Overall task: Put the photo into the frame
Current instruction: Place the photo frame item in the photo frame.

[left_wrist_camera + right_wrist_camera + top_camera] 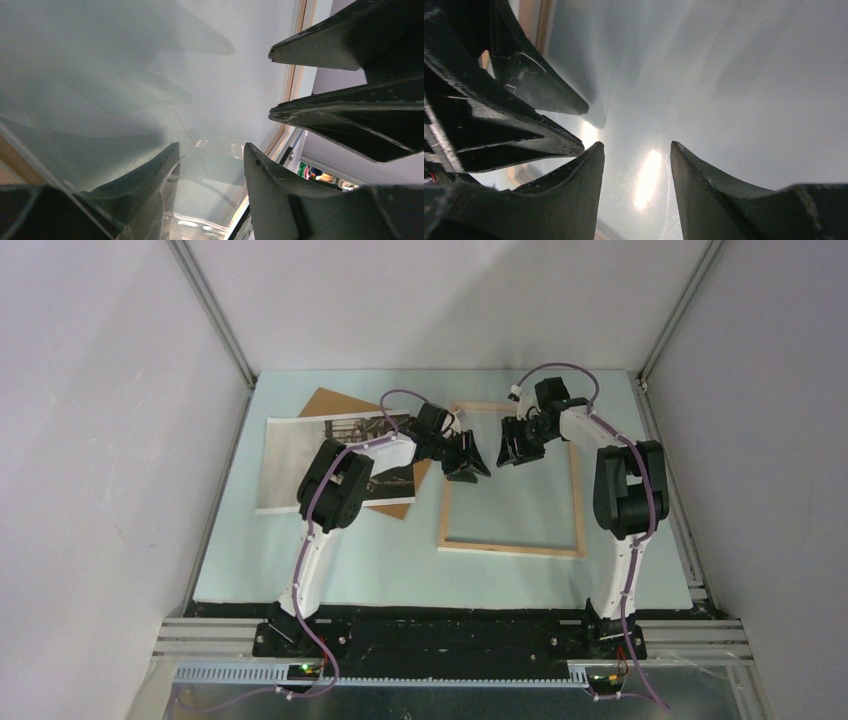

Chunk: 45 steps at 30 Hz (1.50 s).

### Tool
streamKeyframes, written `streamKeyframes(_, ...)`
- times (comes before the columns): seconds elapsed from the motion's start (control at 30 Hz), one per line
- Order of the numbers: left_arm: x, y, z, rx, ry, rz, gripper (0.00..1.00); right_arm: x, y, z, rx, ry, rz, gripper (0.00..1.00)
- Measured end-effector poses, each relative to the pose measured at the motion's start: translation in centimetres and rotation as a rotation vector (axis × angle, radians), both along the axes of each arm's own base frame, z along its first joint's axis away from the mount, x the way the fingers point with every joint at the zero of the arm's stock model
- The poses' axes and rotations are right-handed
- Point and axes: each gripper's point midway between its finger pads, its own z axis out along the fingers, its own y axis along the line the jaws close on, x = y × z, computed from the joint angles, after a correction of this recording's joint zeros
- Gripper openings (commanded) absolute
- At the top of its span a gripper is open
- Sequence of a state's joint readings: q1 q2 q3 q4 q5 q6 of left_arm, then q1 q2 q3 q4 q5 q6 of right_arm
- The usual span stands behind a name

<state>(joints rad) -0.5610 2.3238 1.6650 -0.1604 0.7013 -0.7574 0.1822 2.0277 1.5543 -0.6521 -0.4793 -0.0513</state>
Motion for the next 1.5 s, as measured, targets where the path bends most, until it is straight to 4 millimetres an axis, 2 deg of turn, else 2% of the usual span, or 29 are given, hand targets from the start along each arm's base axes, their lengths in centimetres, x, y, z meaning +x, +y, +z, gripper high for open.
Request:
streamKeyframes(0.23, 0.0, 0.0, 0.0, 0.000, 0.000, 0.000, 0.55, -0.7, -0.2, -1.8, -0.011, 0.047, -0.001, 0.55)
streamKeyframes(0.47, 0.0, 0.0, 0.0, 0.000, 0.000, 0.000, 0.58, -0.8, -0.2, -2.3, -0.015, 0.055, -0.001, 0.55)
streamKeyframes(0.87, -0.1, 0.1, -0.1, 0.007, -0.004, -0.003, 0.73, -0.6, -0.7, -2.5, -0.027, 0.057, -0.013, 0.54)
streamKeyframes(1.23, -0.1, -0.1, 0.7, 0.011, -0.051, -0.019, 0.97, -0.5, -1.3, -2.7, -0.032, 0.059, -0.028, 0.54)
streamKeyframes(1.5, 0.2, 0.7, 0.9, 0.046, -0.082, -0.012, 1.00, -0.5, -1.5, -2.8, -0.036, 0.061, -0.033, 0.54)
